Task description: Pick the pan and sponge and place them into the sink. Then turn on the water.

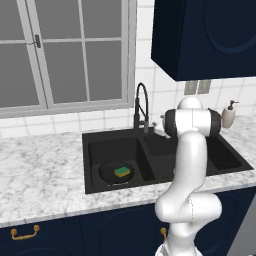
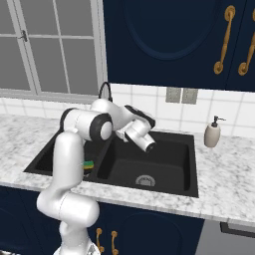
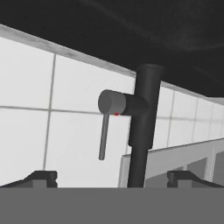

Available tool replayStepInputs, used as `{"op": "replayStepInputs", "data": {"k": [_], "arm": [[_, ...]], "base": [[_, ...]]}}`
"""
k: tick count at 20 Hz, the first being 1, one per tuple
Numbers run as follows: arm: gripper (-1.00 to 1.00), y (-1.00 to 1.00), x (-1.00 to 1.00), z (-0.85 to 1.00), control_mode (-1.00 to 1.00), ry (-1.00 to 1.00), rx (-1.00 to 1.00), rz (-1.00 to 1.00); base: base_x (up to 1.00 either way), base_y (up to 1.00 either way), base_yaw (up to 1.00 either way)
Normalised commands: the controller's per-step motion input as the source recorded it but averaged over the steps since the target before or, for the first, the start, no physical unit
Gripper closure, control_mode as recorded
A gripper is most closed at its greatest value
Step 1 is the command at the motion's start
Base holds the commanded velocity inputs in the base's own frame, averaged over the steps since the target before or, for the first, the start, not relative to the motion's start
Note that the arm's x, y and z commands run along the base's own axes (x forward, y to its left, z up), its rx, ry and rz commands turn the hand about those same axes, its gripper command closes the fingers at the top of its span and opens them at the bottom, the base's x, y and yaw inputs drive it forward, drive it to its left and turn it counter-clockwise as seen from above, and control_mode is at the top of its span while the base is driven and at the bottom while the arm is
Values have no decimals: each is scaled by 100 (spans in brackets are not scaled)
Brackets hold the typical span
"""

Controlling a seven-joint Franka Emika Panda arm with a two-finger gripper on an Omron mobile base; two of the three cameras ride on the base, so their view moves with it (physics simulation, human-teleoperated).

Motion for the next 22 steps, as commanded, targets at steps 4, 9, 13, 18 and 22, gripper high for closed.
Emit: {"op": "replayStepInputs", "data": {"k": [4, 9, 13, 18, 22], "arm": [[-100, 26, 20, 0, -100, 0, 2, 0], [-100, 2, 22, 0, -100, 0, 6, 0], [-100, 2, 31, 0, -100, 2, 9, 0], [-100, 10, 30, -2, -100, 3, 3, -1], [-100, 18, 19, -4, -100, 0, 0, -2]], "base": [[0, 0, 0], [0, 0, 0], [0, 0, 0], [0, 0, 0], [0, 0, 0]]}}
